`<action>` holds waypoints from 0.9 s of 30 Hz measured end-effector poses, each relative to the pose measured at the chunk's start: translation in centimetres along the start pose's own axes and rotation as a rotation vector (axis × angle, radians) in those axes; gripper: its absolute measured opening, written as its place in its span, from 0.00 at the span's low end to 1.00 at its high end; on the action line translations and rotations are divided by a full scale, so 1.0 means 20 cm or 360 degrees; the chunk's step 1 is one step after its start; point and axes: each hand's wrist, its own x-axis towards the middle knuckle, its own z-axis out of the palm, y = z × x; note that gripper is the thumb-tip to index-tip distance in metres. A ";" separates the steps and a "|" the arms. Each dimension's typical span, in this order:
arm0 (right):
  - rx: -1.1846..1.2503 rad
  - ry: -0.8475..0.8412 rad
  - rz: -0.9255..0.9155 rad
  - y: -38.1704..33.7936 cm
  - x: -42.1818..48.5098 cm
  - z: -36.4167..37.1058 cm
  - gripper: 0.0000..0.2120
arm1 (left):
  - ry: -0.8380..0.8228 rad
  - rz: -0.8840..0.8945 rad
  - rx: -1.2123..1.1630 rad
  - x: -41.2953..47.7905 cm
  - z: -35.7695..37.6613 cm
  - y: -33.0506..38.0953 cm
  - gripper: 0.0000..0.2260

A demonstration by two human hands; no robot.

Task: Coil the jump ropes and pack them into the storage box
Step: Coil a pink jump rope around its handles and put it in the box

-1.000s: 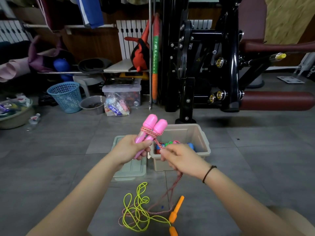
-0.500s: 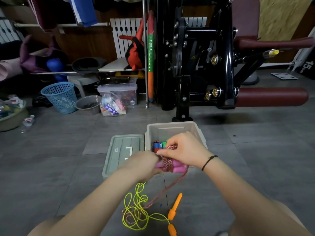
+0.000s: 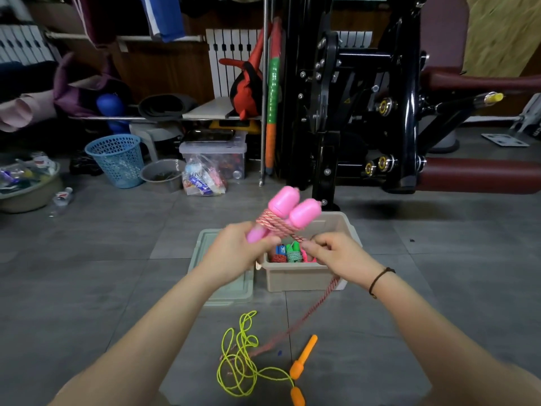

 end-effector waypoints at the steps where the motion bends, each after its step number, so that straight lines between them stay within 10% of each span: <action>1: 0.0003 -0.0012 -0.0012 -0.01 -0.01 0.00 0.16 | 0.0060 -0.0077 -0.0089 0.01 -0.01 -0.01 0.08; 6: 0.0112 -0.0301 0.0000 -0.09 -0.10 -0.01 0.08 | 0.0117 -0.0351 -0.0496 0.08 -0.01 -0.06 0.04; 10: -0.0290 -0.0534 -0.0247 -0.15 -0.16 -0.01 0.09 | -0.0013 -0.0293 -0.0058 0.10 0.01 -0.12 0.09; 21: -0.0627 0.0405 -0.0339 -0.14 -0.08 -0.09 0.16 | -0.0448 0.0303 0.0856 0.01 0.25 -0.04 0.09; 27: -0.0170 0.0102 -0.0186 -0.07 0.01 -0.12 0.15 | -0.0626 0.0380 0.0595 -0.04 0.18 -0.01 0.09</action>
